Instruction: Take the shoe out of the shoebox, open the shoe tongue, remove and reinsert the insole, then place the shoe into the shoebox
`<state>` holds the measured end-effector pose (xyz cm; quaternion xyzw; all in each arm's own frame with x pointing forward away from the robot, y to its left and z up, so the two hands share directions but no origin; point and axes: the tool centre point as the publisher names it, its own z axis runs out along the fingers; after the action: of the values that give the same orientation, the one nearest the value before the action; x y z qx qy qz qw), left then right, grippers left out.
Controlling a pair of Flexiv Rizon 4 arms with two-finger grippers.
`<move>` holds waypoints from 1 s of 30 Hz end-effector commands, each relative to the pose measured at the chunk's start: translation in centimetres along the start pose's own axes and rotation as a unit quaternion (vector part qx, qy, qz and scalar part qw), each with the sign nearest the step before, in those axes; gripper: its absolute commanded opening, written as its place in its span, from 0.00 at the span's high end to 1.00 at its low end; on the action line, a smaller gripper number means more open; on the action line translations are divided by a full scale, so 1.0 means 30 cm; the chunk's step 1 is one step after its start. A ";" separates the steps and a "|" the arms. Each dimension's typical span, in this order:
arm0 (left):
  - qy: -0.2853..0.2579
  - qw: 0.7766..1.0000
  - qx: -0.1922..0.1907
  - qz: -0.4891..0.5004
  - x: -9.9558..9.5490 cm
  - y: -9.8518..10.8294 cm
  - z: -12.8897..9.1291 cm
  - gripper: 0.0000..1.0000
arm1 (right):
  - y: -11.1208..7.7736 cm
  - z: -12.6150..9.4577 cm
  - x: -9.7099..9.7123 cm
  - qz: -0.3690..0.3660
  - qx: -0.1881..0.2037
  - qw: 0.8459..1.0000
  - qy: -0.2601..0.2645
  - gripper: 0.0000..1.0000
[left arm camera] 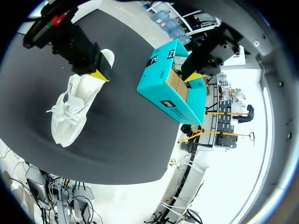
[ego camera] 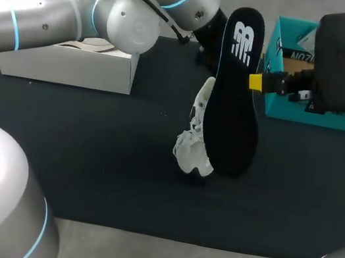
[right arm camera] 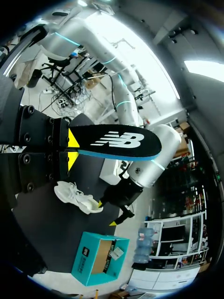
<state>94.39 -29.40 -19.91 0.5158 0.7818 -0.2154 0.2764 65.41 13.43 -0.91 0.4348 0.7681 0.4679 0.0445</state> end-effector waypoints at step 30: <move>-0.152 0.988 0.029 -0.016 -0.020 0.066 -0.091 0.00 | 0.047 -0.021 -0.123 0.107 -0.054 0.992 0.025 1.00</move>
<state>96.07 -28.42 -17.42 0.4782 0.7533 -0.2921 0.3442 67.72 11.36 0.43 0.5063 0.6948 0.5107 0.0055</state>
